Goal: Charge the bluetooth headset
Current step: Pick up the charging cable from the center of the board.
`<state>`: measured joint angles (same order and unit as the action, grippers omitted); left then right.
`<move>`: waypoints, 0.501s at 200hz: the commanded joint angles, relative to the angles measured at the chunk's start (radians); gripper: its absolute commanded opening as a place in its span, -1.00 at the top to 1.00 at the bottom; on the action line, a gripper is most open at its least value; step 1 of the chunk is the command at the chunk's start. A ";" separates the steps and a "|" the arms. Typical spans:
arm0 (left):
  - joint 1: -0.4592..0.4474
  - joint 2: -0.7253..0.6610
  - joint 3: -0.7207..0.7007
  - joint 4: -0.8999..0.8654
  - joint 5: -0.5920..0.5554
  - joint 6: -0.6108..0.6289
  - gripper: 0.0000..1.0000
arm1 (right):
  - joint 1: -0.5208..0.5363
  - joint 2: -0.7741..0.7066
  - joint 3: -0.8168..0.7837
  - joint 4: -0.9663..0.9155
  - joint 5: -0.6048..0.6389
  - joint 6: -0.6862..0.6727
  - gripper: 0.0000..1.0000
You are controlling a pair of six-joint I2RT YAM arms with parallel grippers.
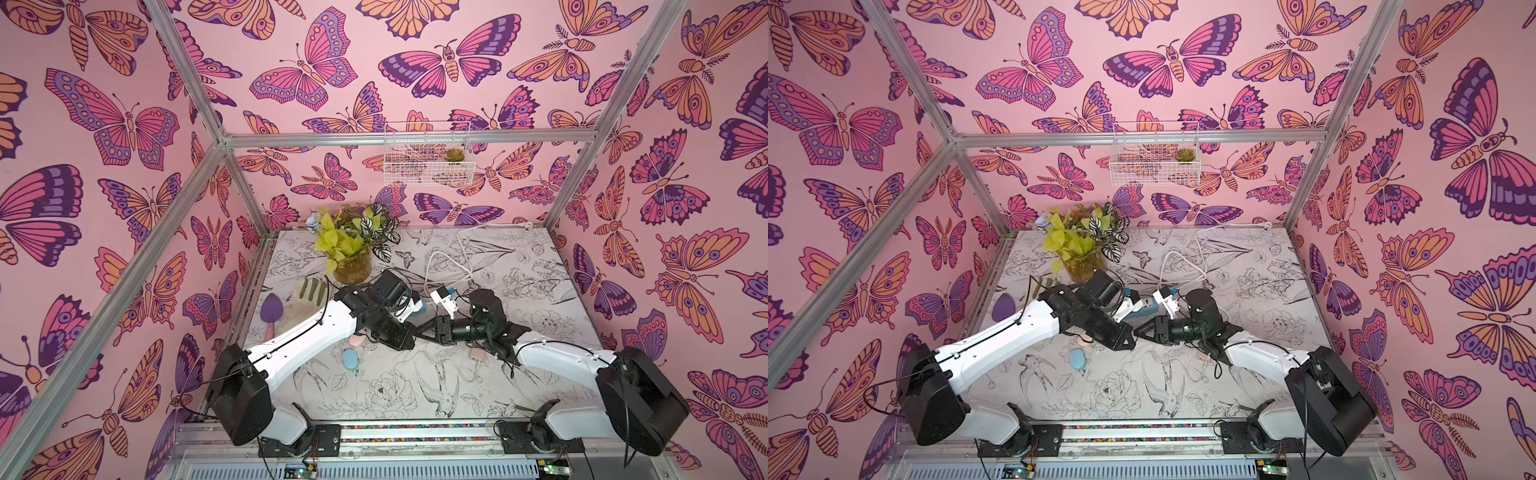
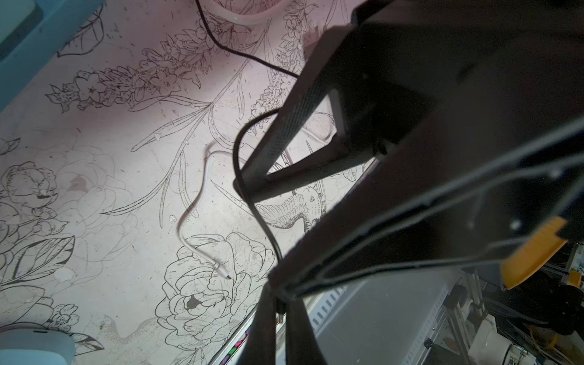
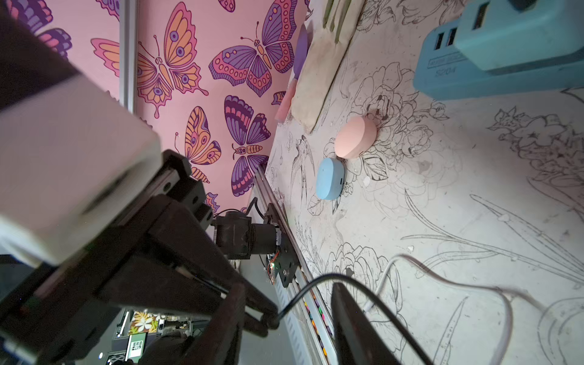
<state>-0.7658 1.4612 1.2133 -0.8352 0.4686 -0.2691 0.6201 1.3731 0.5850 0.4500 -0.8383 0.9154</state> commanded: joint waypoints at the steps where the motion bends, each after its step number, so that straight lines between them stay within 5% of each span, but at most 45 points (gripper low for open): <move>1: 0.005 -0.029 0.009 0.009 0.017 0.021 1.00 | 0.007 0.028 -0.003 0.105 -0.032 0.050 0.30; 44: 0.006 -0.035 -0.006 0.014 0.006 0.018 1.00 | 0.006 0.058 0.000 0.133 -0.059 0.065 0.81; 67: 0.009 -0.045 -0.012 0.016 -0.018 0.006 1.00 | 0.006 0.055 0.006 0.129 -0.048 0.076 0.89; 84: 0.015 -0.061 -0.027 0.028 -0.038 -0.009 0.57 | 0.002 0.051 0.024 0.076 -0.020 0.086 0.91; 100: 0.019 -0.086 -0.051 0.055 -0.055 -0.033 0.36 | -0.006 0.050 0.049 0.017 0.006 0.111 0.92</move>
<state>-0.7601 1.4269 1.1995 -0.8165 0.4473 -0.2764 0.6220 1.4216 0.5892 0.5377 -0.8650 0.9924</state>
